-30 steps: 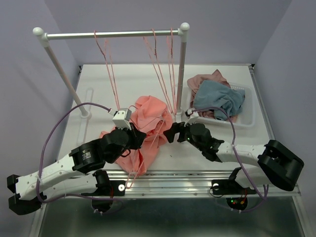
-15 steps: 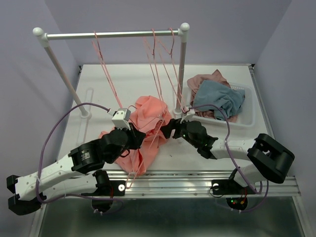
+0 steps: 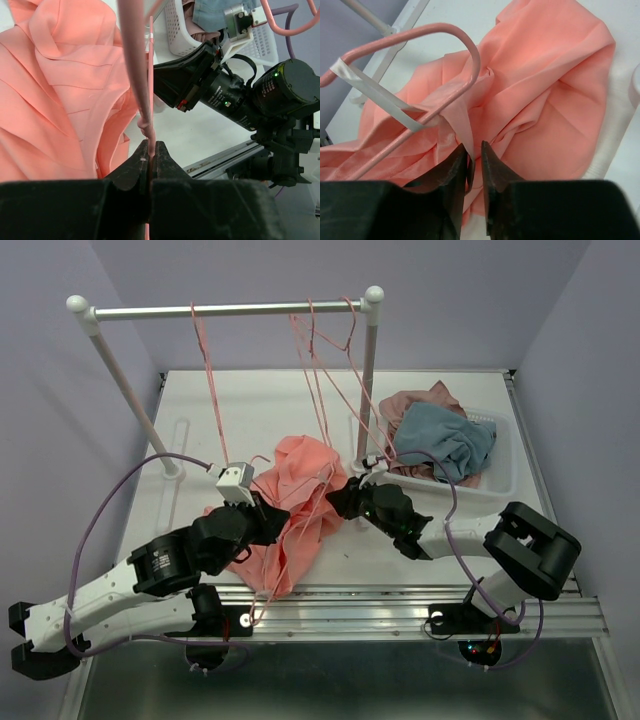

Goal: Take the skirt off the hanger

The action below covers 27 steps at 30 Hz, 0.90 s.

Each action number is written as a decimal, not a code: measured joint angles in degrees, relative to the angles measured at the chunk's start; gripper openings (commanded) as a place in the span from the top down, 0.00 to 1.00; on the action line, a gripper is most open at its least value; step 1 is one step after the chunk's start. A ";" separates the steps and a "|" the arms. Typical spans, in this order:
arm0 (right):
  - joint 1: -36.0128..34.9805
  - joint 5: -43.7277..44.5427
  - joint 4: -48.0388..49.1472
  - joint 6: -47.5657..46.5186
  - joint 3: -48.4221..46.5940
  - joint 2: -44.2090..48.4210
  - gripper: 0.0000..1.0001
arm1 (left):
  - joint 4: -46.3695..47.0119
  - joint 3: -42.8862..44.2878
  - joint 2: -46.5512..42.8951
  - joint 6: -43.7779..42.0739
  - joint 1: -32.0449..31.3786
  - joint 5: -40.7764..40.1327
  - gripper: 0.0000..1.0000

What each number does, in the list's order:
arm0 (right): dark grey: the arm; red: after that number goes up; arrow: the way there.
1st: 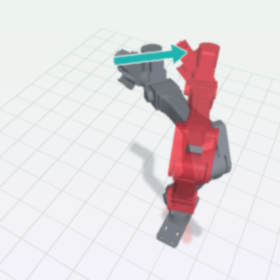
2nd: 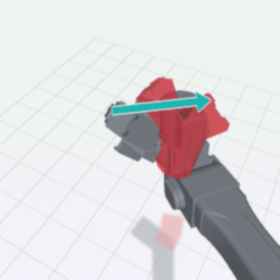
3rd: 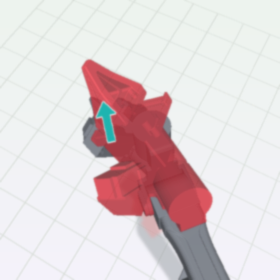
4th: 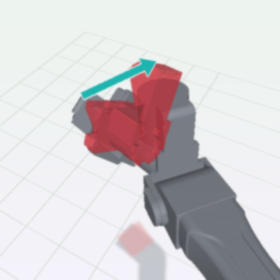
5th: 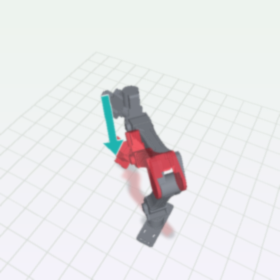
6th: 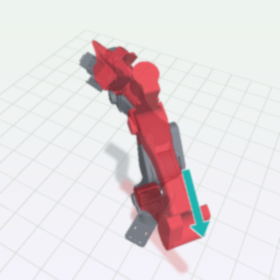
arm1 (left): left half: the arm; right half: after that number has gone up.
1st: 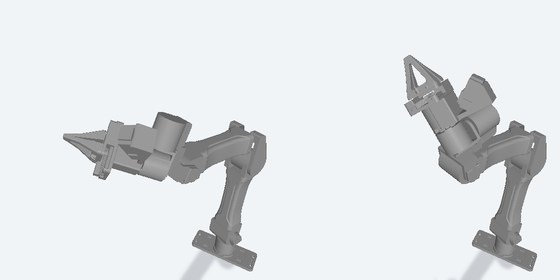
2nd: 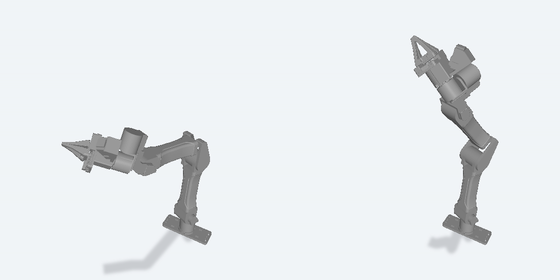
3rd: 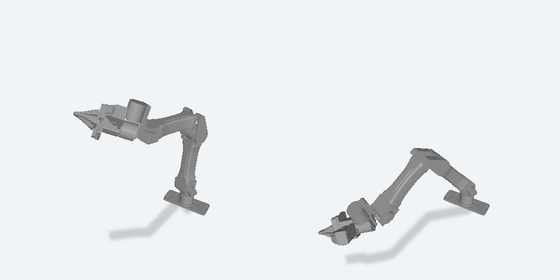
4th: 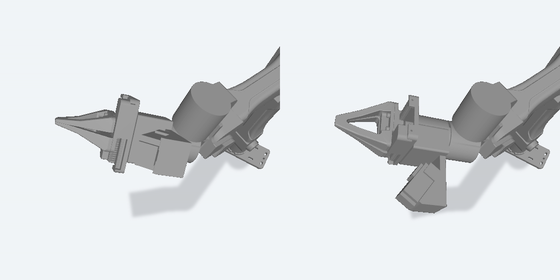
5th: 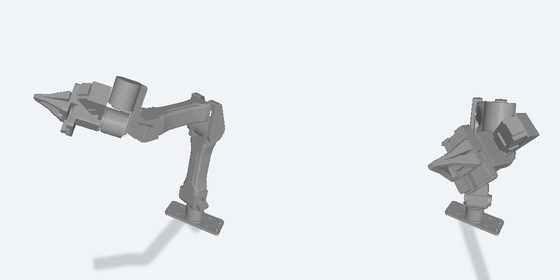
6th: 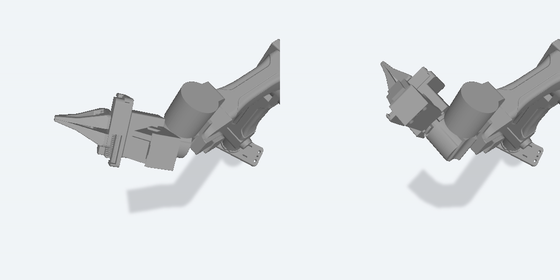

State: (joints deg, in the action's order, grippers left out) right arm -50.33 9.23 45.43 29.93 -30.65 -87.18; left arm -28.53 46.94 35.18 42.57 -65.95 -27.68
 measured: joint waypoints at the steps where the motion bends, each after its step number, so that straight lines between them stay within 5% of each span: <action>1: 0.00 -0.02 0.37 0.04 0.00 -0.11 0.90 | -0.04 -0.24 -0.13 0.09 0.00 0.02 1.00; 3: 0.00 -0.15 1.01 -0.02 0.00 -0.33 0.99 | -0.07 -0.76 -0.39 0.33 0.00 0.20 1.00; 27: 2.21 12.02 -12.90 -0.52 -4.63 6.19 0.99 | -7.08 -1.51 -1.22 4.72 -0.09 -1.33 1.00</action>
State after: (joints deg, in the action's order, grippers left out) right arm -48.12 21.26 32.53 29.41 -35.29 -80.99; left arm -35.62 45.43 33.95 47.29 -66.04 -29.02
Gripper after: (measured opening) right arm 0.025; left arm 0.081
